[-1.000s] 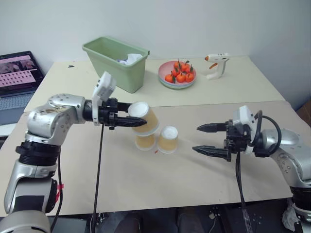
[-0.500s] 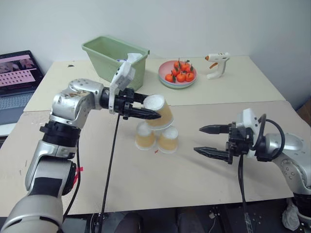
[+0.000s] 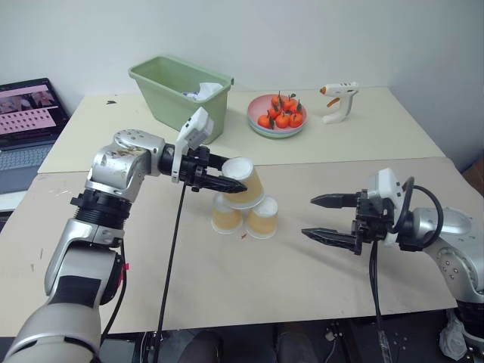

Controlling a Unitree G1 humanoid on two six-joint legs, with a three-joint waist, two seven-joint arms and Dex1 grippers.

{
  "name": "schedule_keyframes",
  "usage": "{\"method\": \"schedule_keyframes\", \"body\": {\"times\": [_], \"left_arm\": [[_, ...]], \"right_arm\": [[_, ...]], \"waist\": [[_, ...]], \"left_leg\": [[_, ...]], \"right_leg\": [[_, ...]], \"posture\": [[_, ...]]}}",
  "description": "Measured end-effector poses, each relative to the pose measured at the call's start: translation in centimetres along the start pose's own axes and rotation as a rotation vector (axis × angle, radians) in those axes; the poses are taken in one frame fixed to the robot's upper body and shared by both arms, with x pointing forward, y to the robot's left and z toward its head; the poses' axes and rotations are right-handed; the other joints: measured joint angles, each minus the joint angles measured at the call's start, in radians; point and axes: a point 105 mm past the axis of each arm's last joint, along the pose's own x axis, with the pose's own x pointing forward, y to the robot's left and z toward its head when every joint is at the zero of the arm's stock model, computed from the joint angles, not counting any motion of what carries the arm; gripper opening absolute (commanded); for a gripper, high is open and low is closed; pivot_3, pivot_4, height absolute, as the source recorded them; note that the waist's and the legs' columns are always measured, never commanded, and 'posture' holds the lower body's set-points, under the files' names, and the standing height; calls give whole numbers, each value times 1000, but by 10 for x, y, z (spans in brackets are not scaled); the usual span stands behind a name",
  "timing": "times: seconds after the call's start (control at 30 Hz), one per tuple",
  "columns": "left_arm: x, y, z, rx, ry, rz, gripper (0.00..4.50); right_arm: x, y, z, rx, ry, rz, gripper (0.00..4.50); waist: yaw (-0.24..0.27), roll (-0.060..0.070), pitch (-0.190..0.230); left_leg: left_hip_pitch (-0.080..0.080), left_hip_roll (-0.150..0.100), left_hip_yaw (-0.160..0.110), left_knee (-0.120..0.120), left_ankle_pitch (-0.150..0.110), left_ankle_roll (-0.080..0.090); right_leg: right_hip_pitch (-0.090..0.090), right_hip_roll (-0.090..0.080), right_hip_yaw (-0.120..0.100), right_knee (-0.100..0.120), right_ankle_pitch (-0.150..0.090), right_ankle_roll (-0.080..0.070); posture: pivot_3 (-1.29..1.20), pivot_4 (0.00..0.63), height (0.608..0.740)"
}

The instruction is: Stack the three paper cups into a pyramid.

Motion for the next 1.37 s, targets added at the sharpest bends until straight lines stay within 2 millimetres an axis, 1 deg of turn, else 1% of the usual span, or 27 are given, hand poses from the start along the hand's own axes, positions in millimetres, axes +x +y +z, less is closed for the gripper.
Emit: {"method": "schedule_keyframes", "body": {"times": [0.03, 0.2, 0.23, 0.3, 0.37, 0.4, 0.5, 0.57, 0.63, 0.67, 0.83, 0.9, 0.97, 1.03, 1.07, 1.1, 1.17, 1.27, 1.33, 1.37], "left_arm": [[2, 2, -3, -8, 4, 3, 2501], [6, 2, -3, 5, -1, -13, 2501], [6, 2, -3, 7, -4, -14, 3186], [8, 3, -3, 6, -9, -19, 3604], [9, 3, -4, -1, -5, -21, 4381], [10, 4, -4, 0, -2, -18, 4446], [12, 6, -5, 6, 3, 3, 4446], [12, 5, -1, 0, -14, 7, 4446], [10, 1, 13, 19, -66, 10, 4446], [7, -2, 24, 40, -102, 15, 4446], [0, -13, 50, 91, -198, 37, 4446], [-8, -16, 64, 110, -261, 79, 4446], [-21, -17, 80, 147, -327, 169, 4446], [-38, -17, 84, 144, -394, 276, 4446], [-47, -14, 80, 116, -423, 341, 4446], [-57, -9, 71, 63, -443, 415, 4446], [-70, -4, 50, -12, -458, 522, 4446], [-91, -4, 10, -138, -461, 687, 4446], [-100, -7, -9, -191, -462, 772, 4446], [-106, -11, -19, -207, -456, 826, 4446]], "right_arm": [[0, 0, 0, 0, 0, -1, 4500], [0, 0, 0, 0, 0, -5, 4500], [0, 0, 0, 1, 0, -5, 4500], [0, -1, 0, 1, 0, -6, 4500], [0, -1, 0, 2, 1, -8, 4500], [0, -1, -1, 2, 1, -11, 4500], [0, -1, -1, 2, 1, -17, 4500], [0, -1, -1, 2, 1, -16, 4500], [0, -1, -1, 2, 1, -17, 4500], [0, -1, -1, 2, 1, -16, 4500], [0, -2, 0, 1, -1, -15, 4500], [0, -2, 0, 0, -2, -13, 4500], [0, -2, 1, -1, -3, -14, 4500], [0, -5, 0, 4, -5, -26, 4500], [0, -7, -1, 9, -7, -40, 4500], [-1, -11, -4, 17, -8, -68, 4500], [-5, -20, -10, 29, 1, -131, 4500], [-21, -49, -25, 64, 2, -319, 4500], [-36, -67, -35, 86, 7, -456, 4500], [-43, -80, -41, 93, 10, -548, 4500]], "waist": [[1, 0, 0], [1, 0, 0], [2, 0, 0], [2, 0, 0], [1, 0, 0], [1, 0, 0], [1, 0, 0], [1, 0, 0], [0, 0, 0], [0, 0, 0], [0, 0, 0], [-1, 0, 0], [-2, 0, 0], [-3, 0, 0], [-4, 0, 0], [-4, 0, 0], [-2, 0, 0], [1, 0, 0], [4, 0, 0], [4, 0, 0]], "left_leg": [[0, 0, 0, 0, 0, 0], [0, 0, 0, 0, 0, 0], [0, 0, 0, 0, 0, 0], [0, 0, 0, 1, 0, 0], [0, 0, 0, 1, 0, 0], [0, 0, 0, 1, 0, 0], [0, 0, 0, 1, 0, 0], [-1, 0, 0, 1, 0, 0], [-1, 0, 0, 1, 0, 0], [-1, 0, 0, 1, 0, 0], [-1, 0, 0, 1, 0, 0], [0, 0, 0, 1, 0, 0], [0, 0, 0, 1, 0, 0], [2, 0, 0, 0, 0, 0], [3, 0, 0, 0, 0, 0], [4, 0, 0, 0, 0, -1], [4, 0, 0, 0, 1, -1], [4, 0, 0, 0, 1, -2], [4, 0, 0, 0, 1, -3], [4, 0, 0, 0, 1, -3]], "right_leg": [[0, 0, 0, 0, 0, 0], [0, 0, 0, 0, 0, 0], [0, 0, 0, 0, 0, 0], [0, 0, 0, 0, 0, 0], [0, 0, 0, 0, 0, 0], [0, 0, 0, 0, 0, 0], [0, 0, 0, 0, 0, 0], [0, 0, 0, 0, 0, 0], [-1, 0, 0, 0, 0, 1], [-1, 0, 0, 0, 0, 1], [-1, 0, 0, 0, 0, 1], [-1, 0, 0, 0, 0, 1], [-1, 0, 0, 0, 0, 1], [0, 0, 1, 1, 0, 0], [0, 0, 2, 1, 0, 0], [1, 0, 2, 1, 1, 0], [1, 0, 2, 1, 1, 0], [1, 0, 3, 1, 2, -1], [0, 0, 3, 1, 2, -1], [1, 0, 3, 1, 2, -1]], "posture": [[0, 150, 725], [0, 150, 725], [0, 150, 725], [0, 150, 725], [0, 150, 725], [0, 150, 725], [0, 150, 725], [0, 150, 725], [0, 150, 725], [0, 150, 725], [0, 150, 725], [0, 150, 725], [0, 150, 725], [0, 150, 725], [0, 150, 725], [0, 150, 725], [0, 150, 725], [0, 150, 725], [0, 150, 725], [0, 150, 725]]}}
